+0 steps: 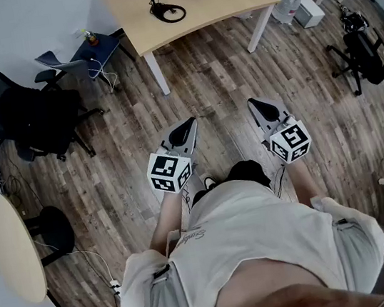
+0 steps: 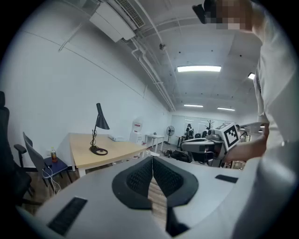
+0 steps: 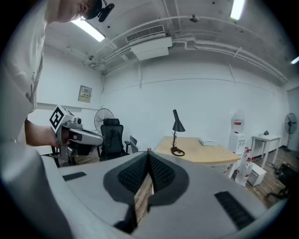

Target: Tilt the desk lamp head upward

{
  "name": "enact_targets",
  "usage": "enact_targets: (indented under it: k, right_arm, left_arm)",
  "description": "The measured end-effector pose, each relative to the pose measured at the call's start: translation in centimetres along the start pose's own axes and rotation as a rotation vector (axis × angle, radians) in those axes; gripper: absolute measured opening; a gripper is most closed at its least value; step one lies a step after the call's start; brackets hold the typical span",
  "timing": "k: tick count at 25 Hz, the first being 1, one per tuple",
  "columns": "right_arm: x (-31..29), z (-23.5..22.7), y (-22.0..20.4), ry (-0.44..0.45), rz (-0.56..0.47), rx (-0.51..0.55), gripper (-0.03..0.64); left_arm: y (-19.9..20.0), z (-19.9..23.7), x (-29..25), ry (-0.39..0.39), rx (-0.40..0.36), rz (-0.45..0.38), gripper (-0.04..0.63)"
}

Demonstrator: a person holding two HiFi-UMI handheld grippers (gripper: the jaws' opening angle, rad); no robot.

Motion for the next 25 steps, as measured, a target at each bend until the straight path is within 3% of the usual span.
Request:
enact_targets:
  k: [16,25]
  right_arm:
    - [-2.9,-1.8,0.5,0.006,-0.055,-0.058,-0.005]
    - [-6.7,-7.2,0.3,0.048,-0.029,-0.048,-0.006]
  left_arm:
    - [-1.5,2.2,-2.1,0.001,0.037,0.052,0.015]
    - [1.3,5.1,-8.0,0.020,0.025,0.063,0.015]
Point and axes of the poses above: the fingertips, and each gripper's own axes: x backward along the fingers, z to its left, y out of its top, the point moved 7 cm from there along x, backward along the fingers, and after that the axes turned 5 degrees about -x, right-handed, at the moved point
